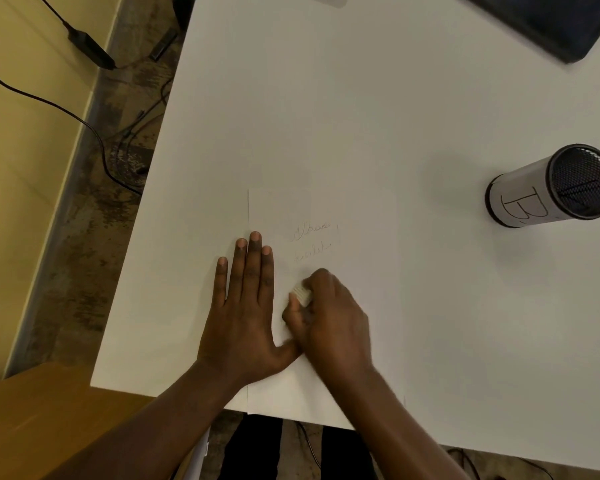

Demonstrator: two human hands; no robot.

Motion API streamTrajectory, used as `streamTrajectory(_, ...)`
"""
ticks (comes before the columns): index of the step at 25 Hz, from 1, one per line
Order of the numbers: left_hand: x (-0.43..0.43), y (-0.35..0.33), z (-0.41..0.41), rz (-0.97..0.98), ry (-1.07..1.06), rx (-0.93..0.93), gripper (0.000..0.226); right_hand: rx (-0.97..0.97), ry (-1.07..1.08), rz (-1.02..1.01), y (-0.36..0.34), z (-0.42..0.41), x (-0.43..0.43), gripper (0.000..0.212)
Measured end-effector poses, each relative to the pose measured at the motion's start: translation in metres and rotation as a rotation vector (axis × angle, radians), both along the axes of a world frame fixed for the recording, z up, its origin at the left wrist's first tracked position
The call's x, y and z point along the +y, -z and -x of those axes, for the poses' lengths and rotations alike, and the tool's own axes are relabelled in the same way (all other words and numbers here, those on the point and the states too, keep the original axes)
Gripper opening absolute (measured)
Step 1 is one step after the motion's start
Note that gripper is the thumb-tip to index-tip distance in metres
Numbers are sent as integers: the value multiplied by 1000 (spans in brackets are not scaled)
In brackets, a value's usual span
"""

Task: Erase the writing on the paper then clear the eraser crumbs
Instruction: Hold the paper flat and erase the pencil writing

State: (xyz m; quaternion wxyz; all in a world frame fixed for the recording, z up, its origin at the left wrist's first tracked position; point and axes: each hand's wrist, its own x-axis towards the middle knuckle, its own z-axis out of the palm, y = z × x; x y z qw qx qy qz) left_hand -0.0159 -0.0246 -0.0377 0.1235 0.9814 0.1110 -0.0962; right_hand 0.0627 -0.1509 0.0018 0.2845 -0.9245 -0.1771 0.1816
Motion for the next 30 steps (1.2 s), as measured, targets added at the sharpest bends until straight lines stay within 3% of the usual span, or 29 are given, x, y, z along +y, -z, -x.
streamTrajectory(4, -1, -2, -1, -13, 2, 12, 132, -47, 270, 64, 7, -58, -35, 22)
streamTrajectory(9, -1, -2, 0, -4, -3, -5, 131, -34, -14, -32, 4, -24, -23, 19)
streamTrajectory(14, -1, -2, 0, -1, -2, 0, 130, -21, 237, -45, 5, -55, -33, 19)
streamTrajectory(18, 1, 2, 1, 18, 3, -27, 121, 41, -134, -76, 0, 7, 8, 14)
streamTrajectory(23, -1, -2, 0, -8, -7, 0, 131, -64, 160, -49, 9, -54, -6, 16)
streamTrajectory(27, 1, 2, 1, 21, 0, -22, 126, 27, -74, -97, 3, -1, 14, 14)
streamTrajectory(30, 0, 0, 0, -5, -10, -2, 128, -61, 40, -44, 12, -38, -5, 17)
